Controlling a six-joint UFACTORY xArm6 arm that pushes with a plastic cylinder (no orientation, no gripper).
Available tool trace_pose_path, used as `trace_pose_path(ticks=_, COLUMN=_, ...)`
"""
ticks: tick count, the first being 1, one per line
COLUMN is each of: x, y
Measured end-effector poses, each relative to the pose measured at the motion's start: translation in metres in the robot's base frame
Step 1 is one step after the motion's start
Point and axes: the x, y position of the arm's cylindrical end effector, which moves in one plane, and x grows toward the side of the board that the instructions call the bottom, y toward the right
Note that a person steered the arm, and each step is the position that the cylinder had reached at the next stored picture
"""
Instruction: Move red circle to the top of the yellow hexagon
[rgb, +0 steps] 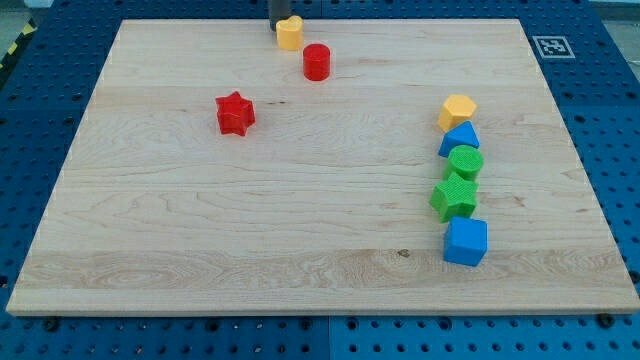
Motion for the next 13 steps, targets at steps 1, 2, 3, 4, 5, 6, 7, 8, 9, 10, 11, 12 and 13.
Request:
trace_pose_path(ticks=1, x=0.001, y=-0.003)
trace_pose_path(ticks=2, x=0.013, y=-0.003)
trace_pose_path(ticks=3, x=0.015, y=0.004)
trace_pose_path(ticks=4, x=0.021, y=0.010)
trace_pose_path(ticks=5, x=0.024, y=0.007)
trace_pose_path(ticks=6, x=0.030, y=-0.009)
trace_pose_path(ticks=7, x=0.057, y=-0.010)
trace_pose_path(ticks=8, x=0.064, y=0.009)
trace_pose_path(ticks=9, x=0.067, y=0.039)
trace_pose_path(ticks=10, x=0.082, y=0.046)
trace_pose_path(ticks=11, x=0.099, y=0.046)
trace_pose_path(ticks=12, x=0.114, y=0.046)
trace_pose_path(ticks=13, x=0.119, y=0.055)
